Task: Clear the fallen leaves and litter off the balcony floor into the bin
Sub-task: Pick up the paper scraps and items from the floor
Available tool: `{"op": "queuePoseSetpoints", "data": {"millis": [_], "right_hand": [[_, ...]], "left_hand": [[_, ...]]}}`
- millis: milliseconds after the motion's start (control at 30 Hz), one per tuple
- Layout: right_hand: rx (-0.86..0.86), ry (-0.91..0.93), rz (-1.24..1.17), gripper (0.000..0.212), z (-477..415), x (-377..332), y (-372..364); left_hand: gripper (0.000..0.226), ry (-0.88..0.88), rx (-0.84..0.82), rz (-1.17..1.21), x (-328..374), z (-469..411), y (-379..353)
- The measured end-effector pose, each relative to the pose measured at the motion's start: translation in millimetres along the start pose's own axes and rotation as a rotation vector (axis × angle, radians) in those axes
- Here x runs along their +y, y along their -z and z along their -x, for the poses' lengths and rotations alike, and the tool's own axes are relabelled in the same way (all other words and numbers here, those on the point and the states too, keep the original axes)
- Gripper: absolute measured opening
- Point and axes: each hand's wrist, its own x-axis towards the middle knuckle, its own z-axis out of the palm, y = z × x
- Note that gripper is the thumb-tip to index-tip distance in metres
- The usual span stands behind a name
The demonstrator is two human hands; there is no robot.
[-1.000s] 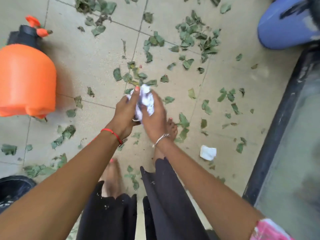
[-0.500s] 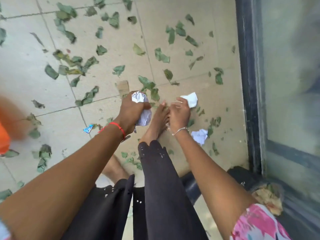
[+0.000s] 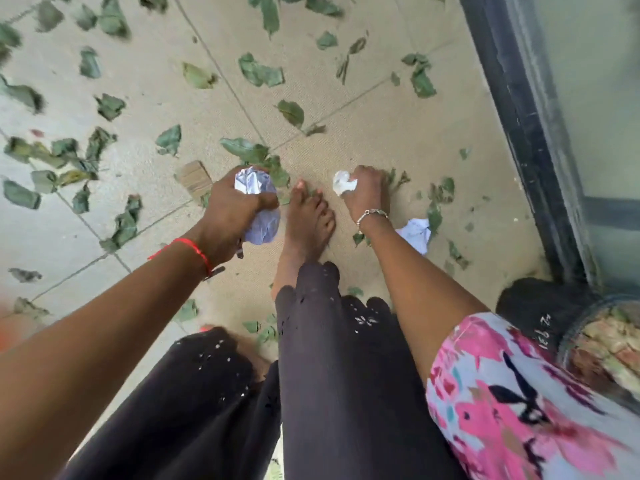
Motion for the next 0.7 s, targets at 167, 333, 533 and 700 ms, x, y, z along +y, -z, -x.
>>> {"op": "queuePoseSetpoints", "data": {"millis": [167,333,533,700], "right_hand": [[0.259,-0.066,-0.333,0.014,64.7,5.6,7.4],[0.36,-0.654,-0.46,0.026,104.8,51.7,15.6],[0.083,-0.776,-0.464,0.061,93.2,95.3,3.8],[0.255,-0.739,-0.462,0.02,84.0,79.8,15.7]], "left_hand": [[0.024,-0.014,0.04,-0.061,2.5,-4.5,-9.9],[0.023,-0.03,-0.091,-0.16,13.9,2.9,-44.2],[0.033,-0.048,-0.123,-0.165,6.1,-3.1,-58.6],[0.031,-0.038,-0.09,-0.196,-2.4,-3.7,-46.8]]}}
